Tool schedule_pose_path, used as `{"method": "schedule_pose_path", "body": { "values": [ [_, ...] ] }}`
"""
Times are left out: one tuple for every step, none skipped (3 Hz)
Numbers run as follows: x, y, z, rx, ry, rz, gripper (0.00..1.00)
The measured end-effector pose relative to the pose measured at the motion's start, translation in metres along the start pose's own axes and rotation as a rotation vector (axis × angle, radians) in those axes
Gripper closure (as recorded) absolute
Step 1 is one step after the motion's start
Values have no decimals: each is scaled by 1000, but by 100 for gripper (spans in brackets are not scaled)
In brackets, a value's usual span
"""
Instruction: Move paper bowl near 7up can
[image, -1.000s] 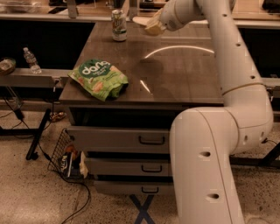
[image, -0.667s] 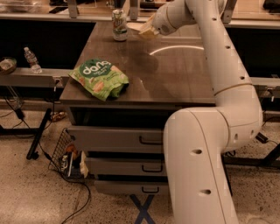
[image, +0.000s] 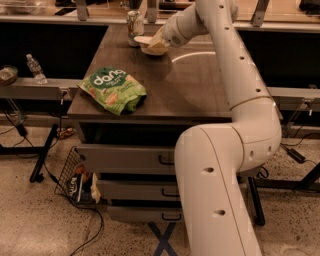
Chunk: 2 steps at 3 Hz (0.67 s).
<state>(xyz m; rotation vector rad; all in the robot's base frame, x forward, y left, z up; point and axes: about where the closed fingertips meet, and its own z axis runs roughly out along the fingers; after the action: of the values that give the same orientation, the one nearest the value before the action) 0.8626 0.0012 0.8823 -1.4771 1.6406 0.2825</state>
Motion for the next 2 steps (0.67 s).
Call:
{"method": "schedule_pose_path", "body": {
  "values": [
    [5, 2, 11, -9, 12, 10, 36],
    [13, 3, 11, -10, 19, 36, 5]
  ]
}}
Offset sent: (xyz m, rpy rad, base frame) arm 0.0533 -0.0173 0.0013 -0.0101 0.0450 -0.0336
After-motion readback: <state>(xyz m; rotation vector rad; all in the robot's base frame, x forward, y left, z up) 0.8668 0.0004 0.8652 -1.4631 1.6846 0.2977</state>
